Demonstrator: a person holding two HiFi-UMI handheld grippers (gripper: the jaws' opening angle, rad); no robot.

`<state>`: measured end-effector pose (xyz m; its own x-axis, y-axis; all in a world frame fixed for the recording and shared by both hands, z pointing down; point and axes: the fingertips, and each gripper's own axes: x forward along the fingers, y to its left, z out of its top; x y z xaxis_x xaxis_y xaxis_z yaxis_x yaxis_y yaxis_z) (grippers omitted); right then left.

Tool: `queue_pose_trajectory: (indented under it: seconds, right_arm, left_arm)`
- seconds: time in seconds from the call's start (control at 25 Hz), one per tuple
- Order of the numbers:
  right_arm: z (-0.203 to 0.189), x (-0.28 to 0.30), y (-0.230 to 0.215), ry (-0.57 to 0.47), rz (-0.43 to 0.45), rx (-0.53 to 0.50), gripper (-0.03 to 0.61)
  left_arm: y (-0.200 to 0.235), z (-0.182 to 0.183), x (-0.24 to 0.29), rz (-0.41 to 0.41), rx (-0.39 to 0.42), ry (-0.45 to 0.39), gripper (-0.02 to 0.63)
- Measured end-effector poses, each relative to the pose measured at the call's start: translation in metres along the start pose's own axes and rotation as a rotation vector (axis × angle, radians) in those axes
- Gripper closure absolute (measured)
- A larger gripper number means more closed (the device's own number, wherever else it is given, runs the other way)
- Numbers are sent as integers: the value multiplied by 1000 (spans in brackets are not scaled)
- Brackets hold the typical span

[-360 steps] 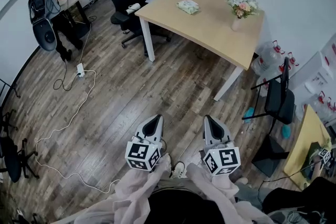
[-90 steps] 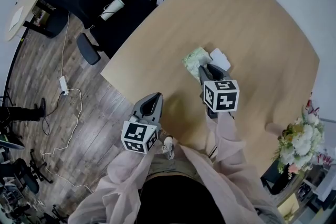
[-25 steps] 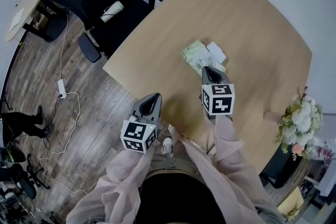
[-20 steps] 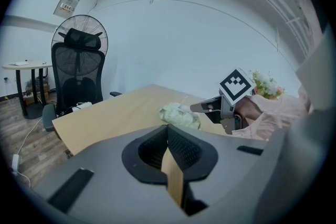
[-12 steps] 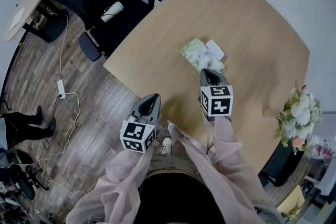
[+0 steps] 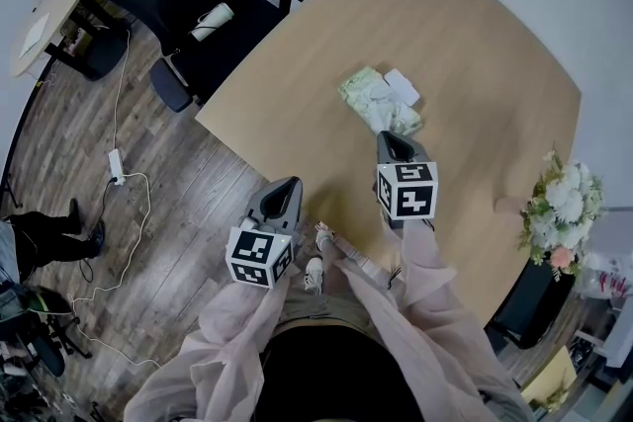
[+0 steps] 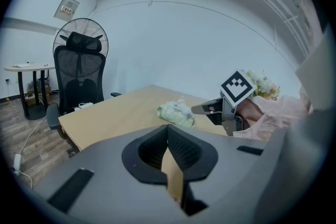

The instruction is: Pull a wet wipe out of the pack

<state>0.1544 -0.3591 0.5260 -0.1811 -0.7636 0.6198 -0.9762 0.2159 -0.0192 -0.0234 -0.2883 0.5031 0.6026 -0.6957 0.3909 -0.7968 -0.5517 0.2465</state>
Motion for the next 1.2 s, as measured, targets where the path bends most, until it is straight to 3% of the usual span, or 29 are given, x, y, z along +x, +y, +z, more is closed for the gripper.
queue_pose_trajectory:
  seconds: [1.2]
  right_arm:
    - [-34, -68, 20, -43, -12, 20, 565]
  left_arm:
    - [-32, -9, -57, 2, 32, -57, 601]
